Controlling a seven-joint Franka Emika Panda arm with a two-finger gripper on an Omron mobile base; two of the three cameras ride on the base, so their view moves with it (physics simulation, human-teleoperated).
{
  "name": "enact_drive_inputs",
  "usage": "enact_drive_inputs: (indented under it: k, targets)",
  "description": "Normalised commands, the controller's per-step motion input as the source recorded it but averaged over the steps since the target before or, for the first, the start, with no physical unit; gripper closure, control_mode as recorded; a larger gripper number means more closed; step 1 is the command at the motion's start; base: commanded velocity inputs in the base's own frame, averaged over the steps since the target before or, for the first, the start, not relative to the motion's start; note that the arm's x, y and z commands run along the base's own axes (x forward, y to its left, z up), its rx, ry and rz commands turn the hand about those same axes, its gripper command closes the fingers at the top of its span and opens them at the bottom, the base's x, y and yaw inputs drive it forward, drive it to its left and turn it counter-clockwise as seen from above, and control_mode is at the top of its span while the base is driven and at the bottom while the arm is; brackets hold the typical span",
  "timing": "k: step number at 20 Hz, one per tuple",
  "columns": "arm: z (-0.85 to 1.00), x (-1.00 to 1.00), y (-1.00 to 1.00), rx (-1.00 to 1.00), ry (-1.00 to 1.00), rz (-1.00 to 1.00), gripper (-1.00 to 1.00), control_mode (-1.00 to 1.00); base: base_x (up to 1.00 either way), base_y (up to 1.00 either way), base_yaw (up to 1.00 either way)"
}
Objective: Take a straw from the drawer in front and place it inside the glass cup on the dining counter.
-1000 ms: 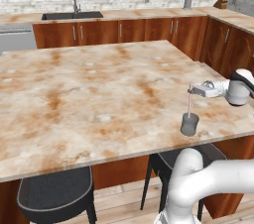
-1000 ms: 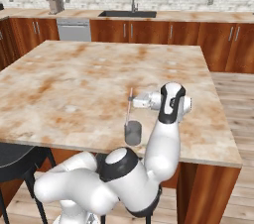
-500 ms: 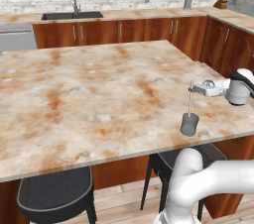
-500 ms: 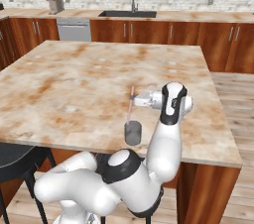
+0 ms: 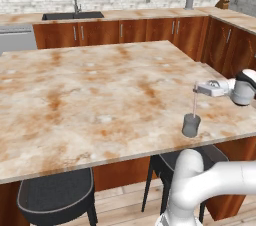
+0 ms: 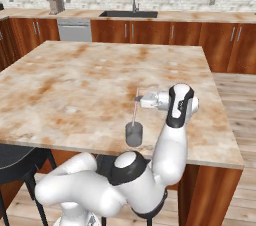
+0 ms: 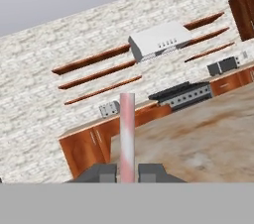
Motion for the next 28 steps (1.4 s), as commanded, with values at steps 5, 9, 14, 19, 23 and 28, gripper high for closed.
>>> enact_drive_inputs:
  k: [5,9,14,19,23,28]
  targets:
    - [-0.09,0.10,0.00,0.00,0.00,0.04,1.00,-1.00,0.00,0.00,0.00]
    - [-0.24,0.08,0.00,0.00,0.00,0.04,1.00,-1.00,0.00,0.00,0.00]
    - [-0.25,0.18,0.00,0.00,0.00,0.05,1.00,-1.00,0.00,0.00,0.00]
    - [-0.23,0.32,0.00,0.00,0.00,0.05,1.00,-1.00,0.00,0.00,0.00]
    - [-0.24,0.24,-0.08,0.00,0.00,0.04,1.00,-1.00,0.00,0.00,0.00]
    - [-0.27,0.11,-0.22,0.00,0.00,0.05,1.00,-1.00,0.00,0.00,0.00]
